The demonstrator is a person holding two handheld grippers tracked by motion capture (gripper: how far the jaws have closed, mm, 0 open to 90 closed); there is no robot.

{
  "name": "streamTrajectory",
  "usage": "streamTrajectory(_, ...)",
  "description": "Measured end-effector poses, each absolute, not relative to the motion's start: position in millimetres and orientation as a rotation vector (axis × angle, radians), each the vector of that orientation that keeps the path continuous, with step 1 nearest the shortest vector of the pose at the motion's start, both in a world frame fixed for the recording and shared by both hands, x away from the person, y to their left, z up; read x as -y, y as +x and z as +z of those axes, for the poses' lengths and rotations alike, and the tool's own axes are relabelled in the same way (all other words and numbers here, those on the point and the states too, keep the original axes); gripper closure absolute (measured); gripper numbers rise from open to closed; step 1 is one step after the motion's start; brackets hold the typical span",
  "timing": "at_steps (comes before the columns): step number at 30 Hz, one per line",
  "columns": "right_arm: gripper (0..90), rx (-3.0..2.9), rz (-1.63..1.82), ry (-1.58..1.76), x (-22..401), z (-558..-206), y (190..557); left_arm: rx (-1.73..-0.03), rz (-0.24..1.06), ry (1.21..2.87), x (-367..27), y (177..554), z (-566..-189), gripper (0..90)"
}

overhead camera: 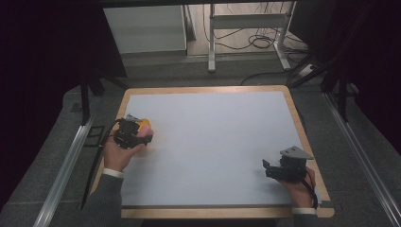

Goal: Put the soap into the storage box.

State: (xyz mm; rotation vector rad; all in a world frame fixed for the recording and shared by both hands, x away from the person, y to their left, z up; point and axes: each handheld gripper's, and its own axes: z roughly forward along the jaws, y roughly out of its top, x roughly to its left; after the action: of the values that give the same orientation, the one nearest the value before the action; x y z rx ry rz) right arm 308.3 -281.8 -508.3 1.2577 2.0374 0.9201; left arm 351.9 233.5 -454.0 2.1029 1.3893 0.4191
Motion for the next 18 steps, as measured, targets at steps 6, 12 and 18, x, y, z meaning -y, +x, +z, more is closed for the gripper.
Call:
streamTrajectory(6, 7.0, -2.035, 0.918, 1.254, 283, -509, 309, -1.404, 0.418, 2.093, -238, 357, -455, 59.6)
streamTrajectory(12, 7.0, -2.038, 0.909, 1.259, 282, -510, 309, -1.428, 0.432, 2.084, -243, 363, -455, 59.6)
streamTrajectory(18, 7.0, -2.037, 0.91, 1.266, 282, -510, 309, -1.445, 0.422, 2.082, -246, 369, -458, 59.6)
